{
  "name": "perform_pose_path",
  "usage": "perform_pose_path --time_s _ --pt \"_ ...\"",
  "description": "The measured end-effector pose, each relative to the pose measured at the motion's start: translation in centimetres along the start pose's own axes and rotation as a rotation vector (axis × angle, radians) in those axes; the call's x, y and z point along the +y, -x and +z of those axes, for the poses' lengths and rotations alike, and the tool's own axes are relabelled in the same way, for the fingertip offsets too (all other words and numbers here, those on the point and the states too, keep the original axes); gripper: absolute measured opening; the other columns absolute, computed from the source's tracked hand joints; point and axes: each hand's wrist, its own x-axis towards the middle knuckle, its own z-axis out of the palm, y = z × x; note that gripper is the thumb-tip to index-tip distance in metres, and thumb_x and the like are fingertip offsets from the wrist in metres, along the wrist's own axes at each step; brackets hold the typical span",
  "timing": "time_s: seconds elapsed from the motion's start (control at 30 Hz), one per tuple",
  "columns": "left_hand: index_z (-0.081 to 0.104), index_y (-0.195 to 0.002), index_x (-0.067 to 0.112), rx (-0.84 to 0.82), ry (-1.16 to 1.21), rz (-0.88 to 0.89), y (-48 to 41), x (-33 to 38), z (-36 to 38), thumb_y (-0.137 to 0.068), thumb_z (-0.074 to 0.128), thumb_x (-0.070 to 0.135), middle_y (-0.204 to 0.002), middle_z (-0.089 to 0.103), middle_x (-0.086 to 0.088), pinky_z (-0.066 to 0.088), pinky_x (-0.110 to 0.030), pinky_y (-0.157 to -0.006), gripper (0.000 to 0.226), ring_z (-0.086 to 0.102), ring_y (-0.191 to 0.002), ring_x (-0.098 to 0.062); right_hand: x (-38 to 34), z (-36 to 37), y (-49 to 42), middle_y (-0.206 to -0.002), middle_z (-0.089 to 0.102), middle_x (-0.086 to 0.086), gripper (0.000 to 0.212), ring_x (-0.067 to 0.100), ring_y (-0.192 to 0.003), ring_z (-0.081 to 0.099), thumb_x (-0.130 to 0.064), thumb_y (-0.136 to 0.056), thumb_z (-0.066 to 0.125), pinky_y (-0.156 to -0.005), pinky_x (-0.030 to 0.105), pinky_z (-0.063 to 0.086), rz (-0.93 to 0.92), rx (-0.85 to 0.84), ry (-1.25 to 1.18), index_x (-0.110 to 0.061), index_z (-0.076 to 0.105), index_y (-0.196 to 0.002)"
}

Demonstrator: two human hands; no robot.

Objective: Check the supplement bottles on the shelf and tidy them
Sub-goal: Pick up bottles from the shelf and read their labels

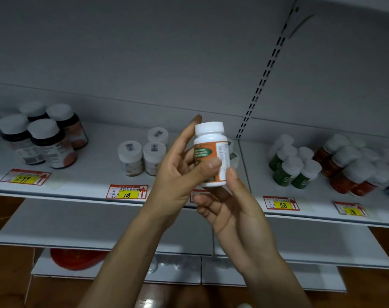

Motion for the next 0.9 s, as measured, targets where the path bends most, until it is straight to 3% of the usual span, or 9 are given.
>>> perform_pose_path --time_s 0.17,0.27,0.37,0.47,0.57,0.67,0.8,0.9 --pt "0.043 -0.138 0.034 -0.022 0.022 -0.055 0.1 -0.1 -0.1 -0.08 0.068 0.02 -0.108 0.071 -0.009 0.056 -0.027 -0.071 0.064 0.068 -0.094 -0.021 -0.5 -0.1 0.0 -0.081 0.07 0.014 0.046 0.015 -0.047 0.057 -0.049 -0.082 0.05 -0.051 0.024 0.051 0.127 -0.017 -0.24 -0.011 0.075 -0.089" --pt "0.05 -0.132 0.024 0.014 0.04 -0.127 0.2 0.0 -0.1 -0.083 0.058 0.019 -0.091 0.072 -0.005 0.053 -0.02 -0.063 0.051 0.067 -0.076 -0.013 -0.6 -0.1 -0.1 -0.069 0.069 0.011 0.055 0.015 -0.043 0.054 -0.05 -0.088 0.044 -0.048 0.023 0.048 0.174 -0.024 -0.297 -0.007 0.076 -0.08" --pt "0.063 -0.114 0.017 0.027 -0.032 -0.143 0.1 0.1 -0.2 -0.081 0.062 0.022 -0.092 0.072 -0.003 0.052 -0.02 -0.061 0.034 0.063 -0.073 -0.015 -0.4 0.0 -0.2 -0.066 0.068 0.012 0.058 0.017 -0.045 0.058 -0.049 -0.092 0.038 -0.049 0.024 0.05 0.167 0.0 -0.218 -0.01 0.077 -0.074" --pt "0.063 -0.11 0.015 0.049 -0.052 -0.102 0.1 0.5 -0.1 -0.08 0.068 0.018 -0.09 0.074 0.003 0.054 -0.022 -0.066 0.031 0.067 -0.079 -0.013 0.3 -0.3 -0.3 -0.075 0.071 0.013 0.047 0.02 -0.058 0.065 -0.04 -0.098 0.038 -0.059 0.029 0.053 -0.009 0.172 0.052 -0.018 0.076 -0.081" --pt "0.061 -0.11 0.016 0.08 -0.076 -0.059 0.1 0.9 0.1 -0.069 0.064 0.017 -0.089 0.074 0.007 0.056 -0.022 -0.072 0.041 0.069 -0.086 -0.006 1.0 -0.7 -0.2 -0.094 0.073 0.001 0.023 0.017 -0.086 0.069 -0.037 -0.096 0.049 -0.067 0.024 0.055 -0.349 0.37 0.288 -0.024 0.067 -0.1" --pt "0.06 -0.105 0.019 0.094 -0.1 -0.025 0.2 1.0 0.1 -0.067 0.066 0.017 -0.085 0.074 0.008 0.054 -0.019 -0.066 0.038 0.069 -0.082 -0.004 1.1 -0.5 0.4 -0.11 0.066 -0.017 0.04 0.002 -0.097 0.065 -0.044 -0.082 0.062 -0.073 0.015 0.053 -0.65 0.305 0.495 -0.027 0.057 -0.118" --pt "0.057 -0.103 0.017 0.116 -0.103 -0.003 0.2 1.3 0.3 -0.068 0.079 0.015 -0.08 0.073 0.007 0.054 -0.019 -0.065 0.04 0.069 -0.077 -0.006 1.4 -0.1 0.5 -0.119 0.062 -0.016 0.059 0.006 -0.108 0.061 -0.032 -0.076 0.079 -0.077 0.013 0.051 -0.723 0.229 0.678 -0.029 0.051 -0.128" --pt "0.06 -0.104 0.014 0.119 -0.129 0.005 0.2 1.4 0.3 -0.065 0.075 0.015 -0.081 0.072 0.006 0.054 -0.019 -0.068 0.042 0.067 -0.077 -0.008 1.4 0.1 0.5 -0.112 0.066 -0.015 0.055 0.009 -0.101 0.066 -0.022 -0.074 0.077 -0.076 0.017 0.052 -0.674 0.225 0.604 -0.026 0.054 -0.124"
